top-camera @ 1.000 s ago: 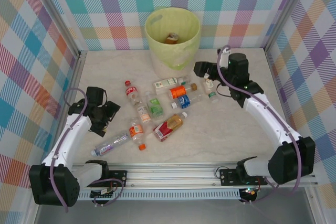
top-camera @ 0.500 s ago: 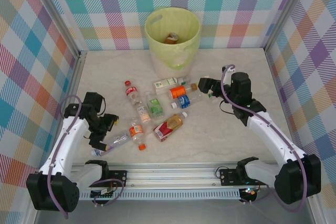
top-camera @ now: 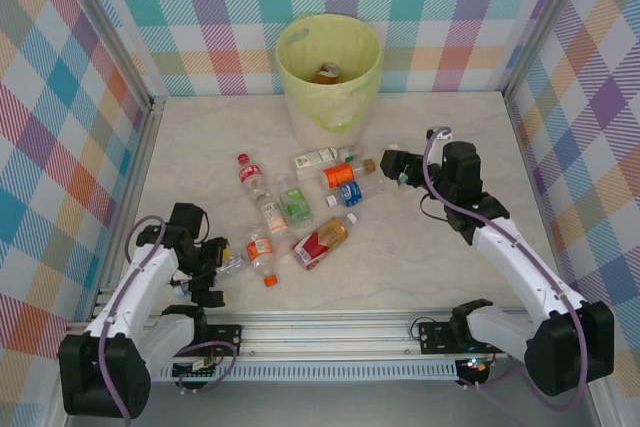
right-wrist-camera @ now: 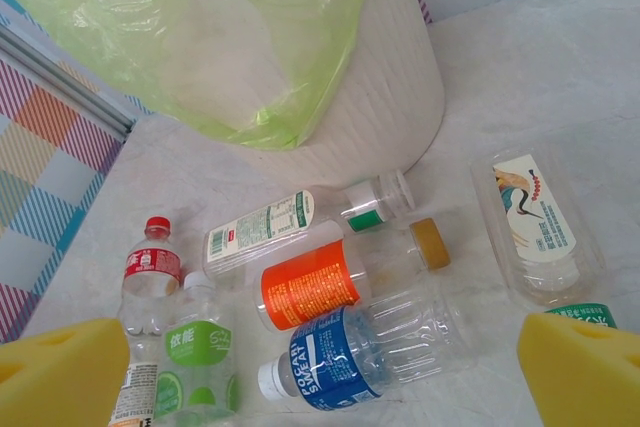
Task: Put the plastic bottles in the bin
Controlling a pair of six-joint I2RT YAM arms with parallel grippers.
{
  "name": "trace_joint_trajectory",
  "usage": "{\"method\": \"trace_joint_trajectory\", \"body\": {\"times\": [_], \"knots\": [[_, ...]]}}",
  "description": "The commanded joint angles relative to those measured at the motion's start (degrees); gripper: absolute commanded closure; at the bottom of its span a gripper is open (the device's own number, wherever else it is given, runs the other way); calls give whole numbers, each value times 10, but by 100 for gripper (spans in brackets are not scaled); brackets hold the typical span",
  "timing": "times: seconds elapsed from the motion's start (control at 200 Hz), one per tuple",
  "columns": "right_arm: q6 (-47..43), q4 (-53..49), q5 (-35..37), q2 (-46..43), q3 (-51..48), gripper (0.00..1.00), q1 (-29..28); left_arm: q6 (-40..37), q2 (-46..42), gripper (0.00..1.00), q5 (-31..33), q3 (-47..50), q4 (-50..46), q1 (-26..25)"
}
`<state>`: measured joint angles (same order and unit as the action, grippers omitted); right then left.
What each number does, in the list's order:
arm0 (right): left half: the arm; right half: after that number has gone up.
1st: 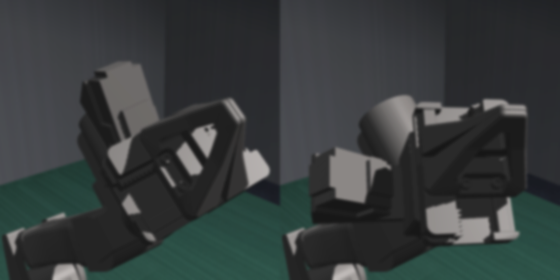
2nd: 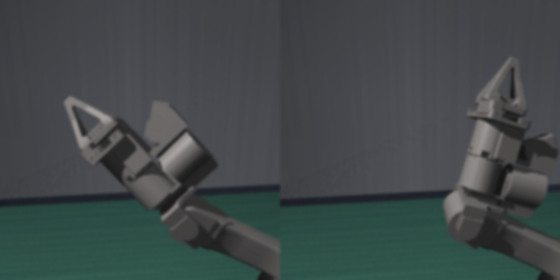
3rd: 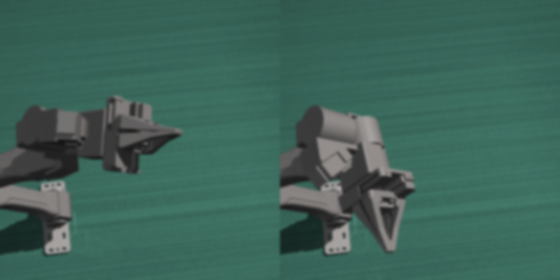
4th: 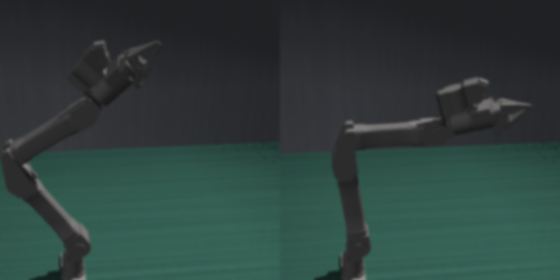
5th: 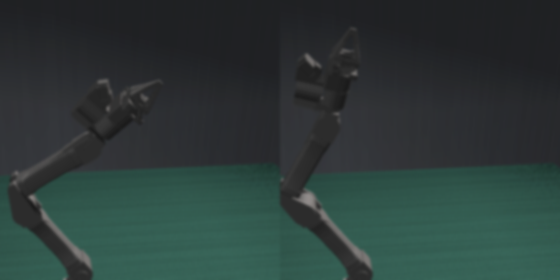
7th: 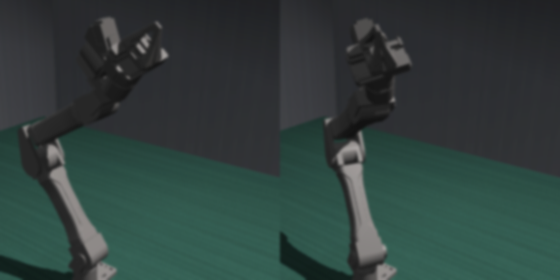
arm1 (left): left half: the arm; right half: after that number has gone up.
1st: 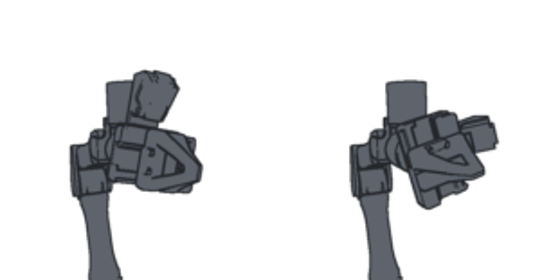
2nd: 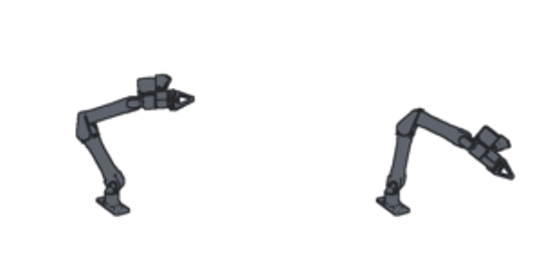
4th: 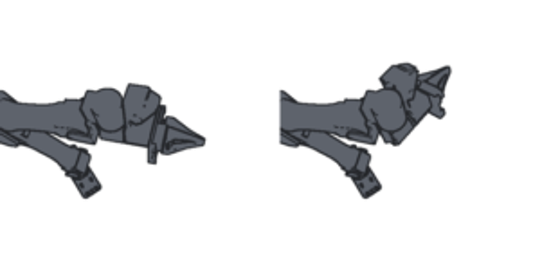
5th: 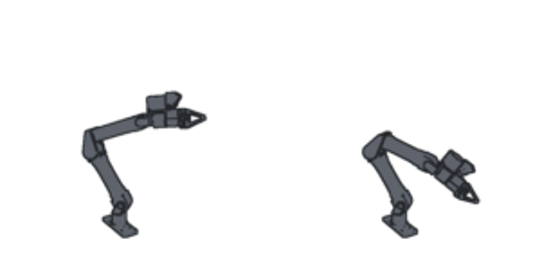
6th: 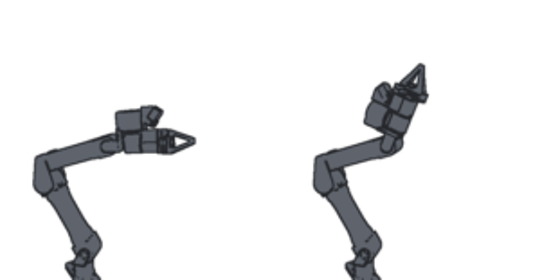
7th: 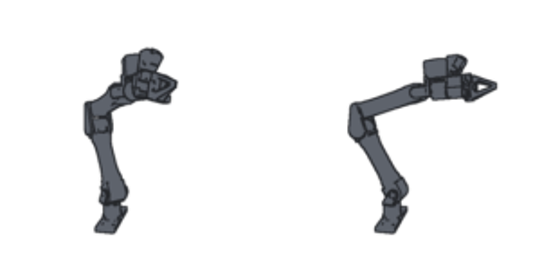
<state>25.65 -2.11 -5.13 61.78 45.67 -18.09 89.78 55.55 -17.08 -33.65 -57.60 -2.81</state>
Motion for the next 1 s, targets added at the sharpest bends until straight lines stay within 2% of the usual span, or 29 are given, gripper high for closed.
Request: {"method": "trace_joint_trajectory", "body": {"times": [0.0, 0.235, 0.335, 0.55, 0.685, 0.785, 0.995], "knots": [[-7, 23, -1, 5, -1, 0, -2, 25, 13, 0, 6, 22, 39, 5], [-3, 18, -2, 7, -1, 0, -2, 25, 39, 12, 101, 57, 147, 9], [-3, 14, -3, 6, 3, 0, -2, -2, 59, 15, 130, 49, 177, 10], [-4, 4, 5, 0, 6, 0, -2, -65, 67, 36, 161, 44, 226, 10], [1, 3, 12, -4, 5, 0, -2, -117, 48, 45, 194, 49, 248, 11], [4, 1, 20, -10, 4, 0, -2, -163, 36, 46, 202, 55, 278, 11], [15, 2, 51, -22, 2, 0, -1, -265, -4, 46, 173, 75, 367, 13]]}}
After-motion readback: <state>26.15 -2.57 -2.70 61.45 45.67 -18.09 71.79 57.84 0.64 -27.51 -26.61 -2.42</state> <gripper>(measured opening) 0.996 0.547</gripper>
